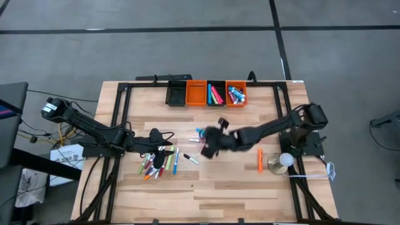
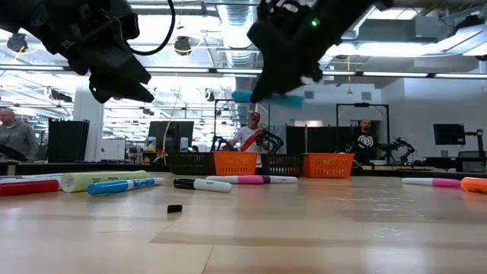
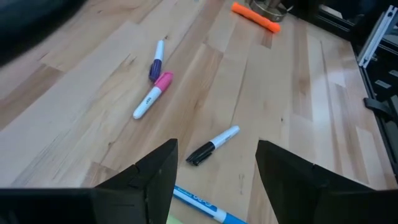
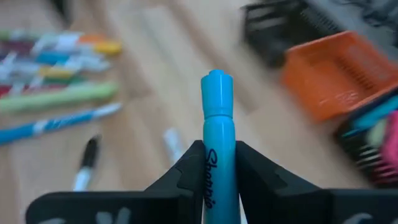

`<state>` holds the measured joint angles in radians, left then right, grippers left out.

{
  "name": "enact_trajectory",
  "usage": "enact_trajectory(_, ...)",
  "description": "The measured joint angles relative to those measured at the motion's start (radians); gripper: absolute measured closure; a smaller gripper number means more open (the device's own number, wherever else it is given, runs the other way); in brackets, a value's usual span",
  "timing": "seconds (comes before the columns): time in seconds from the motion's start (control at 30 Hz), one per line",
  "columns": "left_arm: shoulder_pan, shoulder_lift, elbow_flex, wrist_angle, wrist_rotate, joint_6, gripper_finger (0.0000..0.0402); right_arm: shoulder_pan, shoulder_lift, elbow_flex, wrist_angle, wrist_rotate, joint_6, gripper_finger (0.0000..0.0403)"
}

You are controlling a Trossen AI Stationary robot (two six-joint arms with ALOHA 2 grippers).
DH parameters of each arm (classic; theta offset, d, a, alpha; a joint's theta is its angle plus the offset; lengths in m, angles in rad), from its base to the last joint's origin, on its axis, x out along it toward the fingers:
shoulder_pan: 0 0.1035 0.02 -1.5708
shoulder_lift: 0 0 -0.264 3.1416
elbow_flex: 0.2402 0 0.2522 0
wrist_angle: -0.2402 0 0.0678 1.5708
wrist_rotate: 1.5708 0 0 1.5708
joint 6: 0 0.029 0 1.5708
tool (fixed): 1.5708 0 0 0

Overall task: Pick & Place Markers
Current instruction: Put the light blue highlighter pen into the right black bin, then put the orange highlighter pen into the right black bin

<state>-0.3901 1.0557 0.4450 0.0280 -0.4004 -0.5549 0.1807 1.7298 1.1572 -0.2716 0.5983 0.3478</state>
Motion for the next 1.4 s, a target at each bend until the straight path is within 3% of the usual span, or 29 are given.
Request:
enact_trajectory(0.2, 0.000, 0.000, 0.000, 0.000, 0.000, 0.000, 0.0188, -0.196, -0.077, 0.001, 0.007, 0.000, -0.085, 0.0341)
enact_trajectory(0.3, 0.000, 0.000, 0.000, 0.000, 0.000, 0.000, 0.0188, -0.310, -0.079, 0.001, 0.008, -0.055, -0.087, 0.0340)
enact_trajectory(0.67, 0.000, 0.000, 0.000, 0.000, 0.000, 0.027, 0.0188, -0.635, 0.085, 0.002, 0.134, -0.265, -0.087, 0.0340)
enact_trajectory(0.83, 0.001, 0.000, 0.000, 0.004, 0.000, 0.066, 0.0188, -0.685, 0.135, 0.002, 0.199, -0.356, -0.086, 0.0340)
enact_trajectory(1.0, 0.035, 0.000, 0.000, 0.014, 0.000, 0.086, 0.0188, -0.689, 0.141, 0.002, 0.204, -0.376, -0.095, 0.0330)
enact_trajectory(1.4, 0.084, 0.000, 0.000, 0.018, 0.012, 0.080, 0.0188, -0.694, 0.129, 0.003, 0.155, -0.443, -0.160, 0.0252)
